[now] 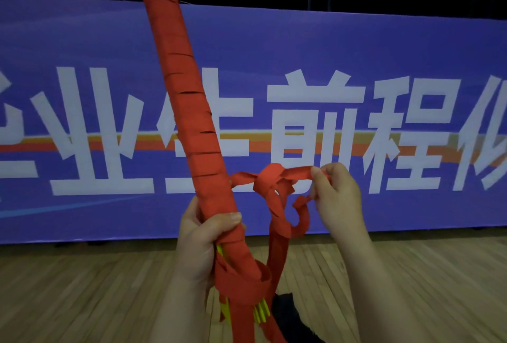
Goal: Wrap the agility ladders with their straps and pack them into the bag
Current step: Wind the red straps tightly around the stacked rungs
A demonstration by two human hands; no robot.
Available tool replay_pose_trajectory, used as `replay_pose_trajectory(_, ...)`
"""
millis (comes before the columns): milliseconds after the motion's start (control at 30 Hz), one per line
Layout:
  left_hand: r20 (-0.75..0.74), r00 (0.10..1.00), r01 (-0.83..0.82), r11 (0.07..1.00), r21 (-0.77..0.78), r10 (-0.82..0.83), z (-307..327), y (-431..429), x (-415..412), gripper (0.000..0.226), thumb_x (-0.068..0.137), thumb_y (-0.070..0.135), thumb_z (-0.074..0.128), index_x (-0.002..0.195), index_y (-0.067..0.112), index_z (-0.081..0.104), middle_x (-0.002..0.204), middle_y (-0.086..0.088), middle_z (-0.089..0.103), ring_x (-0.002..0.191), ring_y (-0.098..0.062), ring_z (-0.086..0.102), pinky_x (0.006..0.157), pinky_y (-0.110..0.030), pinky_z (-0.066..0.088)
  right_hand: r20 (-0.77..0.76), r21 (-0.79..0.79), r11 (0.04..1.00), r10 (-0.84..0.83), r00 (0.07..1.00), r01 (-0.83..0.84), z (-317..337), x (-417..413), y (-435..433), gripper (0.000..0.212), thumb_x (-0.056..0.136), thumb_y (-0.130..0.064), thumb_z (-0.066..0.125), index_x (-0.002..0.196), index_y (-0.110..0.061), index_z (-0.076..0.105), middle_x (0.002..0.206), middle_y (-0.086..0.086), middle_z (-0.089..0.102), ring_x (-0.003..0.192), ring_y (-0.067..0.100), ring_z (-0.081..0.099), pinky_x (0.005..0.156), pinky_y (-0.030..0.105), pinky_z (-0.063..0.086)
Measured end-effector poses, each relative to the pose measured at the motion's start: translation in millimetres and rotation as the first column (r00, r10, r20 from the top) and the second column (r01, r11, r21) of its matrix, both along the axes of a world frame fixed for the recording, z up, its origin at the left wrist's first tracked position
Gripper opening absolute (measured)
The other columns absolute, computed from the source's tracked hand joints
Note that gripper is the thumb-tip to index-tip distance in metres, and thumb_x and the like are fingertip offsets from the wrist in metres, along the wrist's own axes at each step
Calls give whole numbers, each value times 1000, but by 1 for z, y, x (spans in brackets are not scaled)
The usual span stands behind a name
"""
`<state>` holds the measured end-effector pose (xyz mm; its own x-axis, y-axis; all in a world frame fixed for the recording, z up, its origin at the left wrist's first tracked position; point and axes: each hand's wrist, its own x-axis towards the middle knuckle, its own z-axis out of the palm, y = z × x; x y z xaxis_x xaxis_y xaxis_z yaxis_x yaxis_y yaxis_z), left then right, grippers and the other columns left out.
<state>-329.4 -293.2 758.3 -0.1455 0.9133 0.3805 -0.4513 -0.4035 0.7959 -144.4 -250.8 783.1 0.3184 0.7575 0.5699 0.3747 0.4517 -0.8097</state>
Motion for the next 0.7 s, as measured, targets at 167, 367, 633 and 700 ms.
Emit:
replay_pose_trajectory(167,-29,999,38,999,13,-37,2,-2,0,53,42,6,70,95,7,65,60,-16,52,40,-18,53,39,-24,45,-246,75,899,436,866,-431,19,-12,-16,21,93,-13,49,73,-6,52,72,7,71,55,11,58,50,18,43)
replay_pose_trajectory(367,3,993,116,993,32,-116,0,-2,8,61,40,20,70,98,0,62,56,-15,57,41,-20,53,41,-24,46,155,-42,949,316,936,-313,8,-16,-14,46,82,-24,71,48,0,52,60,7,48,58,11,49,64,27,40)
replay_pose_trajectory(633,31,982,185,980,68,-188,1,1,8,62,46,19,70,104,1,61,57,-17,58,45,-24,54,47,-29,49,475,7,914,354,805,-406,-15,-22,-9,50,81,-15,73,122,-34,52,118,-20,54,93,-5,53,77,11,39)
replay_pose_trajectory(700,16,982,186,980,70,-188,1,1,7,63,46,19,70,103,-3,59,57,-17,58,45,-24,55,47,-28,49,345,16,890,423,838,-456,-16,-24,-10,66,80,-17,74,131,-43,43,102,-18,57,82,2,54,74,19,45)
